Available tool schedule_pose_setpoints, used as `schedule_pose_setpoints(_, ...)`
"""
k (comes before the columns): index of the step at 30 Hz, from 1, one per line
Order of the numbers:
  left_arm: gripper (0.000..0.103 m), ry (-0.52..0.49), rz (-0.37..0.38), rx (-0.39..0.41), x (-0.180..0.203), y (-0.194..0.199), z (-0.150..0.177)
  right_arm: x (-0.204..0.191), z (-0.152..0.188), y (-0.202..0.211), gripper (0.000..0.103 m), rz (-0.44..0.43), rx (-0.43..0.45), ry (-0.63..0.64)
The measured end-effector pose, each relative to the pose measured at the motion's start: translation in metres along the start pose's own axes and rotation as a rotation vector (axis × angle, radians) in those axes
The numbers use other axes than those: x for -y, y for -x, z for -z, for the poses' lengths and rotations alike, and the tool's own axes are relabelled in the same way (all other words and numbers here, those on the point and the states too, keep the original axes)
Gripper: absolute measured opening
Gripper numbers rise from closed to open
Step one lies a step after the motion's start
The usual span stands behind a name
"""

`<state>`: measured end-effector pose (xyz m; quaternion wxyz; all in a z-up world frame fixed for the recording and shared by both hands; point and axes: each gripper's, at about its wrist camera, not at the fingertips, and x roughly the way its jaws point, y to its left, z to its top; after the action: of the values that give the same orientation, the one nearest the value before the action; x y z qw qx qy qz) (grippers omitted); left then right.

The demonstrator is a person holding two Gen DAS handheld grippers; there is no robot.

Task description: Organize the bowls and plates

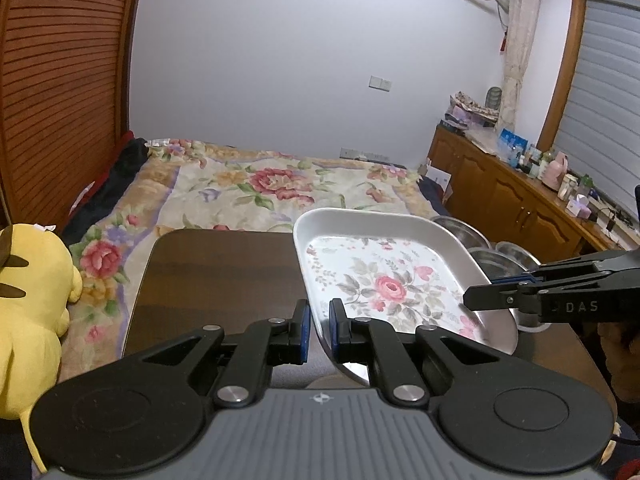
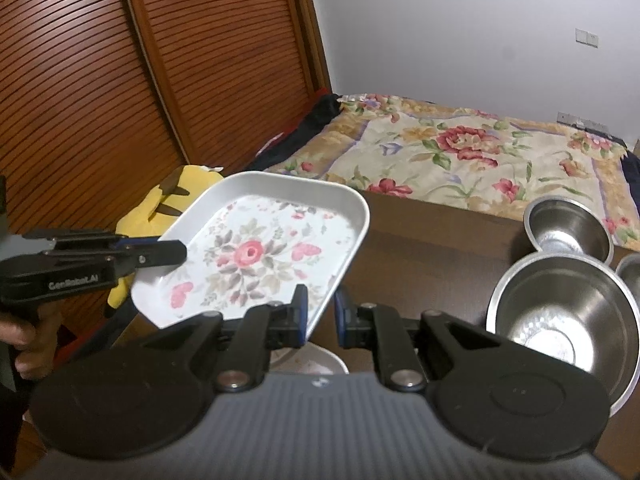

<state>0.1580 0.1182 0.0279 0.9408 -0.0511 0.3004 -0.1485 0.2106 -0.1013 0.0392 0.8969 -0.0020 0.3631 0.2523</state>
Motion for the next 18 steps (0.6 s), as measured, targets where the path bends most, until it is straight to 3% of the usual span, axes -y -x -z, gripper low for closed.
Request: schedule_pose_setpoints(18,0.011,0.000,0.015,-0.048,0.013,0.008,0.043,-0.002,0.057,0.008,0.016,-0.016,-0.039,-0.038)
